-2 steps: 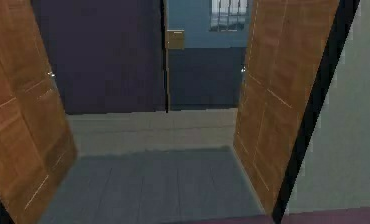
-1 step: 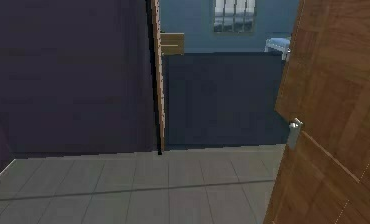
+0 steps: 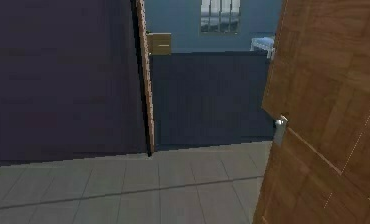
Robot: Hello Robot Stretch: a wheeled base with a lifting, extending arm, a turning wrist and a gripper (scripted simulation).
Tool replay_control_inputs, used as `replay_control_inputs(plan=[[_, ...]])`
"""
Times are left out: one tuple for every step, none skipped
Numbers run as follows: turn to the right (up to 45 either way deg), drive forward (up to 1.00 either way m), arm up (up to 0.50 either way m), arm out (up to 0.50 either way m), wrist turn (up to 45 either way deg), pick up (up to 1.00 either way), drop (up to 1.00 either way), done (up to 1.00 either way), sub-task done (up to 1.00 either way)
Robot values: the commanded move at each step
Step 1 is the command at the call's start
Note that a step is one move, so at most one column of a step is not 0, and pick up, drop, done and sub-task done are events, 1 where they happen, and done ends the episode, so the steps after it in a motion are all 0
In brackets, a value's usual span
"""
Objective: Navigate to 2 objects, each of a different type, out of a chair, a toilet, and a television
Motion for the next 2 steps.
replay_control_inputs(plan=[[0.0,1.0,0.0,0.0,0.0,0.0,0.0,0.0,0.0],[6.0,0.0,0.0,0.0,0.0,0.0,0.0,0.0,0.0]])
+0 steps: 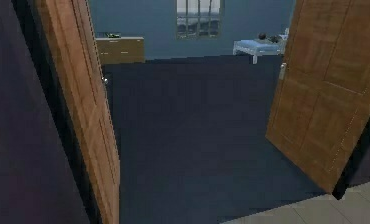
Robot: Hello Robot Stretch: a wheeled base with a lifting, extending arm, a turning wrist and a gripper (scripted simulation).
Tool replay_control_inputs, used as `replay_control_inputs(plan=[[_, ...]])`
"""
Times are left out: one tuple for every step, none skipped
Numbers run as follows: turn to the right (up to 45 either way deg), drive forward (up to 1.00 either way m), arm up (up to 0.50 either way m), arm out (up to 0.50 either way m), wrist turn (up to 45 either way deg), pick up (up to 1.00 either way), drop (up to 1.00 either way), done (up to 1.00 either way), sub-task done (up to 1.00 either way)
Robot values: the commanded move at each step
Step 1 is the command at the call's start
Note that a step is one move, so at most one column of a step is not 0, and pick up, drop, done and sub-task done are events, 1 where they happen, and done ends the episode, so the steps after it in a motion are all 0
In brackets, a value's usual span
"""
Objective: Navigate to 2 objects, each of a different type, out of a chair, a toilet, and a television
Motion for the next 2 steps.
replay_control_inputs(plan=[[0.0,0.05,0.0,0.0,0.0,0.0,0.0,0.0,0.0],[12.0,0.0,0.0,0.0,0.0,0.0,0.0,0.0,0.0]])
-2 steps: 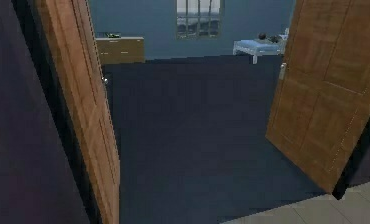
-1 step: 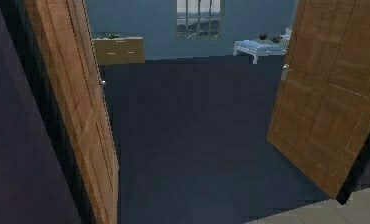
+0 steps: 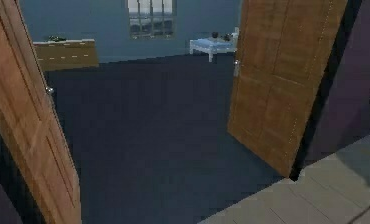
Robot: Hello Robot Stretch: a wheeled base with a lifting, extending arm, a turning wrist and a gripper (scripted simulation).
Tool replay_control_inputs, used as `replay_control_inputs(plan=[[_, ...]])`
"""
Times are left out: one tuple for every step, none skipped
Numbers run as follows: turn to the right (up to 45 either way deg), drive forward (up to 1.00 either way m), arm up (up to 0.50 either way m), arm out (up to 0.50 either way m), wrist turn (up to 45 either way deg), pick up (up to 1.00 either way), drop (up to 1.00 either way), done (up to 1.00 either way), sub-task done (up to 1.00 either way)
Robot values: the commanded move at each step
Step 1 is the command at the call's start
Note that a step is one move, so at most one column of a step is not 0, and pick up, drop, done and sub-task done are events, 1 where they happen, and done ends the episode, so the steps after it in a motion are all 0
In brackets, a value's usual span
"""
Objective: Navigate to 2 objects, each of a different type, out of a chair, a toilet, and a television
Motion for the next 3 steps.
replay_control_inputs(plan=[[0.0,0.4,0.0,0.0,0.0,0.0,0.0,0.0,0.0],[45.0,0.0,0.0,0.0,0.0,0.0,0.0,0.0,0.0],[15.0,0.0,0.0,0.0,0.0,0.0,0.0,0.0,0.0]])
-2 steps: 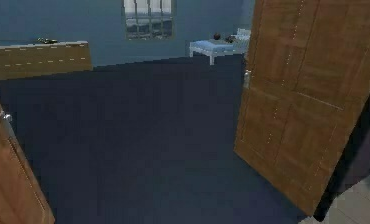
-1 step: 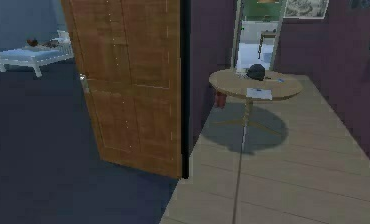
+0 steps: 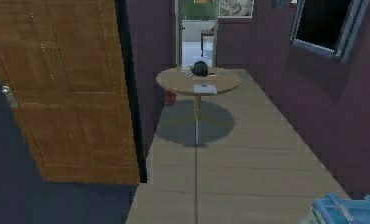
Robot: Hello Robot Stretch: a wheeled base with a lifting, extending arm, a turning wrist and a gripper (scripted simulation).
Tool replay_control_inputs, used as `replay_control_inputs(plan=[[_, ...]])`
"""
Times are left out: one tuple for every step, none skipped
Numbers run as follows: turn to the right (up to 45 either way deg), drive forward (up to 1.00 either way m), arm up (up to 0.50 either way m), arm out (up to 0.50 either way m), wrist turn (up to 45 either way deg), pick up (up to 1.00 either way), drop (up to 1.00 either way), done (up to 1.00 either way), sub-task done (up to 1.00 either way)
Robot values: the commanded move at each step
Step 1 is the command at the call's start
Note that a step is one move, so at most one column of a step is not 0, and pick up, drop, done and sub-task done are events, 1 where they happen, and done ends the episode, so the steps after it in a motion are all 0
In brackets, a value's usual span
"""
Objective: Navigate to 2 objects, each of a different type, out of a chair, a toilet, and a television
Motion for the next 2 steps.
replay_control_inputs(plan=[[0.0,0.75,0.0,0.0,0.0,0.0,0.0,0.0,0.0],[39.0,0.0,0.0,0.0,0.0,0.0,0.0,0.0,0.0]])
